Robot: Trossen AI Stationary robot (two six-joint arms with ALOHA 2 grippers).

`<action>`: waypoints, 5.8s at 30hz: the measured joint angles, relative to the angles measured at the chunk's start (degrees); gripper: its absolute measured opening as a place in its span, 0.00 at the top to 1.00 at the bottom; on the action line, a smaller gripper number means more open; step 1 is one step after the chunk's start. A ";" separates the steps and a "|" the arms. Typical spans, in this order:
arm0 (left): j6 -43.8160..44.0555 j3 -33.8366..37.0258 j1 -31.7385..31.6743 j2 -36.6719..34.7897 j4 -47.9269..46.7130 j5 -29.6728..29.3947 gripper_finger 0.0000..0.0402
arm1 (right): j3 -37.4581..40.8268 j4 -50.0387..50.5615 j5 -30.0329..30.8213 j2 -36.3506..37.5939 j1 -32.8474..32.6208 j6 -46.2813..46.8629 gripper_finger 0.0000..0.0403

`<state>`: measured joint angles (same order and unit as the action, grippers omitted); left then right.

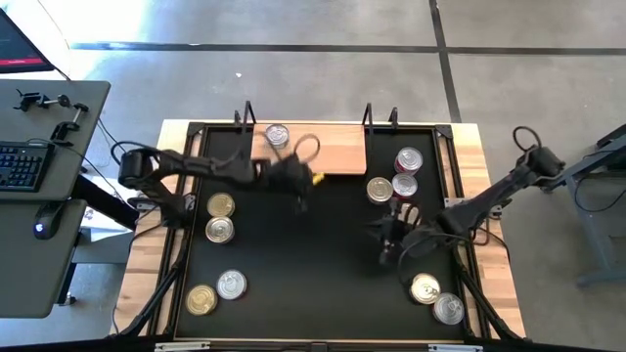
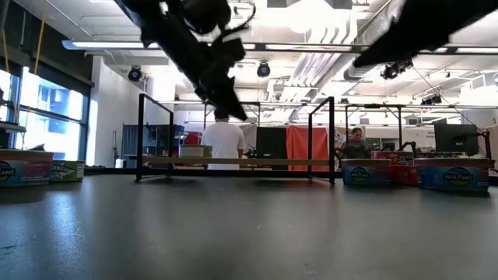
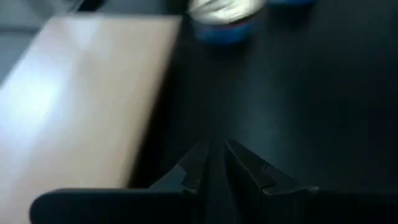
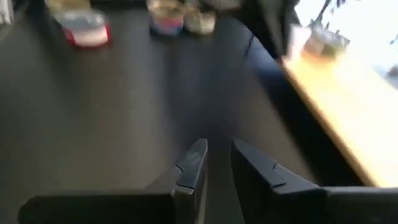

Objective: Stack canned seafood by type on shelf
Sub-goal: Put the blue-pink tuna can on the shelf

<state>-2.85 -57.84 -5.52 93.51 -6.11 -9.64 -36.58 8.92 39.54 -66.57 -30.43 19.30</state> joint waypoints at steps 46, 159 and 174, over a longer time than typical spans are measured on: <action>5.26 15.23 14.49 0.33 32.91 -8.64 0.90 | 13.04 -7.10 -12.99 -9.14 19.14 -14.82 0.99; 11.83 15.23 36.02 -20.02 -1.86 -40.67 0.90 | -72.54 24.77 -72.58 -60.96 63.06 -6.33 0.26; 13.11 15.23 35.99 -20.02 -2.48 -40.66 0.90 | -72.54 29.21 -54.70 -54.27 59.12 -25.57 0.25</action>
<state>10.27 -42.61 30.48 73.49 -8.60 -50.30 -109.12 38.12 -15.16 -120.84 28.69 -6.27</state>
